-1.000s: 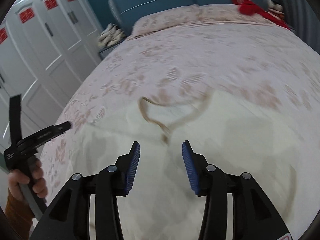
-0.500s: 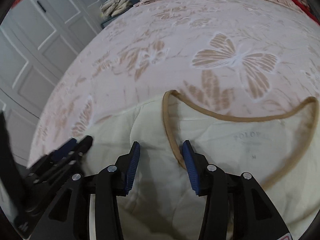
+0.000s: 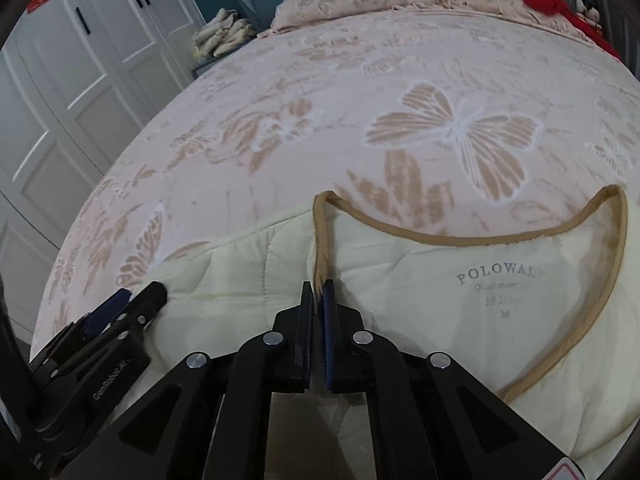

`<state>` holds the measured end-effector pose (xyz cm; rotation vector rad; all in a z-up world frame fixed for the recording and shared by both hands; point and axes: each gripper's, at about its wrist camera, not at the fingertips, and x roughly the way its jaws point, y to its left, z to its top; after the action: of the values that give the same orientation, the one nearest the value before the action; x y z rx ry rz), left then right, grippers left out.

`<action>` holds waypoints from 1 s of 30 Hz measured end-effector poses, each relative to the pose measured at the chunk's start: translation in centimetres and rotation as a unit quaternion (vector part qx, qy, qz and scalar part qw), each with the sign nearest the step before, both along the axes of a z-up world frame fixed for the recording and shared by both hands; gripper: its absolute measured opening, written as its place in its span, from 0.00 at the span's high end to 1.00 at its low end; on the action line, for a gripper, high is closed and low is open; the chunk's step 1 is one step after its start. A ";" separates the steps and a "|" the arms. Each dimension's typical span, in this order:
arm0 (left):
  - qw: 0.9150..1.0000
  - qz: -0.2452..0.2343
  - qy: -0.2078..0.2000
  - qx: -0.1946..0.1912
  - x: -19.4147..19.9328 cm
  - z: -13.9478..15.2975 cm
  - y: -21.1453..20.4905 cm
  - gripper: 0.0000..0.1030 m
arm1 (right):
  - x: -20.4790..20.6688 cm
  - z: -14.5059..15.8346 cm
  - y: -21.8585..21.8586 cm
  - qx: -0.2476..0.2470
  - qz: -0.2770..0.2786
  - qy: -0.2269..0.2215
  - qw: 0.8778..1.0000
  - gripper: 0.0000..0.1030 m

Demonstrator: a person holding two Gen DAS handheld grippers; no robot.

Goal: Fold large clothes

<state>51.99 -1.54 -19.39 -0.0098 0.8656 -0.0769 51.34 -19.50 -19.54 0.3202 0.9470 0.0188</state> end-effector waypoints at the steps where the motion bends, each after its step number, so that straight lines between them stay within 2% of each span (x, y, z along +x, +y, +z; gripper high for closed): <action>1: 1.000 0.000 -0.001 0.002 0.0 0.0 -0.1 0.52 | 0.0 -0.1 0.1 -0.006 0.002 0.002 1.000 0.98; 6: 0.999 0.000 -0.006 0.041 0.0 -0.5 -1.2 0.51 | 0.3 -0.5 0.7 -0.036 0.007 0.010 0.999 0.99; 10: 0.998 0.002 -0.010 0.056 0.0 -0.8 -1.5 0.50 | 0.3 -0.7 1.2 -0.058 0.011 0.010 0.998 0.99; 12: 0.998 0.003 -0.012 0.067 0.0 -0.9 -1.8 0.49 | 0.3 -0.7 0.9 -0.047 0.008 0.005 0.999 0.99; 15: 0.997 0.006 -0.012 0.076 0.0 -0.8 -1.9 0.48 | -0.6 0.4 -0.8 0.011 -0.004 -0.017 1.000 0.96; 18: 0.999 0.004 0.004 0.050 0.3 -0.3 -1.1 0.46 | -4.7 4.9 -5.0 0.044 -0.068 -0.072 0.994 0.81; 20: 0.999 -0.002 0.022 0.038 0.1 1.1 -0.8 0.46 | -7.3 6.7 -8.6 0.061 -0.091 -0.088 0.990 0.65; 21: 0.999 -0.006 0.027 0.026 -0.3 1.9 -0.9 0.45 | -8.5 7.3 -10.7 0.058 -0.109 -0.088 0.988 0.64; 23: 0.999 -0.038 0.019 -0.033 -1.7 4.5 -1.4 0.44 | -11.3 7.5 -16.6 0.036 -0.165 -0.078 0.983 0.62; 24: 0.996 -0.064 0.011 -0.063 -2.4 6.2 -2.7 0.36 | -12.2 7.0 -19.2 0.029 -0.191 -0.062 0.979 0.62; 25: 0.993 -0.087 0.009 -0.077 -2.8 7.3 -4.3 0.30 | -12.9 6.5 -21.1 0.034 -0.211 -0.050 0.976 0.61; 26: 0.990 -0.111 0.012 -0.088 -3.0 8.1 -6.2 0.22 | -13.5 5.8 -23.1 0.054 -0.226 -0.037 0.972 0.61; 28: 0.977 -0.173 0.047 -0.115 -2.6 8.5 -11.8 0.21 | -14.0 4.5 -25.2 0.090 -0.233 -0.021 0.968 0.62; 30: 0.969 -0.204 0.076 -0.119 -2.0 7.6 -16.7 0.21 | -14.5 3.1 -26.3 0.111 -0.231 -0.010 0.967 0.68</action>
<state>49.98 -18.20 -11.80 -0.0637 0.9982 -0.5731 36.86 -45.82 -16.42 0.7417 0.8333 -0.3002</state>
